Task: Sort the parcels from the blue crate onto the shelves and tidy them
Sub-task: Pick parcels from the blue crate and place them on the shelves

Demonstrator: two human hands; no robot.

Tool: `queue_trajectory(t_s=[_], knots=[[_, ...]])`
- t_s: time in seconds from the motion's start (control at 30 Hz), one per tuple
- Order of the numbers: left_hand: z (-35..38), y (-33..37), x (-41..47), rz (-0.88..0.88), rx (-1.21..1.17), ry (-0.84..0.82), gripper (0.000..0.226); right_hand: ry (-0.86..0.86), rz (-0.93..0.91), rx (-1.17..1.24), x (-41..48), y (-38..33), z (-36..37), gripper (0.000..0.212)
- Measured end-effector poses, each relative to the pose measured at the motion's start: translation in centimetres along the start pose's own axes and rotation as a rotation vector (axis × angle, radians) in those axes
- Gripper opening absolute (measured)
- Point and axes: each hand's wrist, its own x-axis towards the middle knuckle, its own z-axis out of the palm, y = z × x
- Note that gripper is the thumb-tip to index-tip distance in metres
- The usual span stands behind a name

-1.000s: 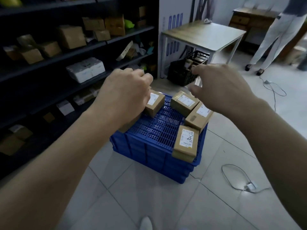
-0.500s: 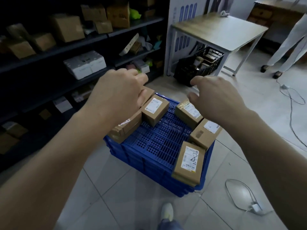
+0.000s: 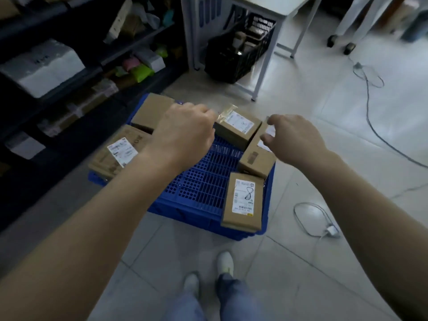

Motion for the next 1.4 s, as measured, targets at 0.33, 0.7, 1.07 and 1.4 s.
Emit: queue_trajectory(t_s=[0.33,0.7,1.07,1.4], knots=[[11.0,2.7,-2.8,0.166,-0.086,-0.183,0.025,-0.407,0.411,0.286,-4.3,4.9,17.7,0.037],[22.6,3.8,-5.5,0.185,-0.073,-0.352,0.027,-0.578,0.697,0.754,-4.0,8.3,31.7,0.057],[25.7,3.1,-6.3,0.142,-0.067,-0.440,0.027,-0.551,0.792,1.269,-3.4,8.3,35.7,0.075],[26.8,2.0,-7.3,0.109,-0.098,-0.473,0.027,-0.694,0.879,1.476,-3.2,8.8,37.2,0.068]])
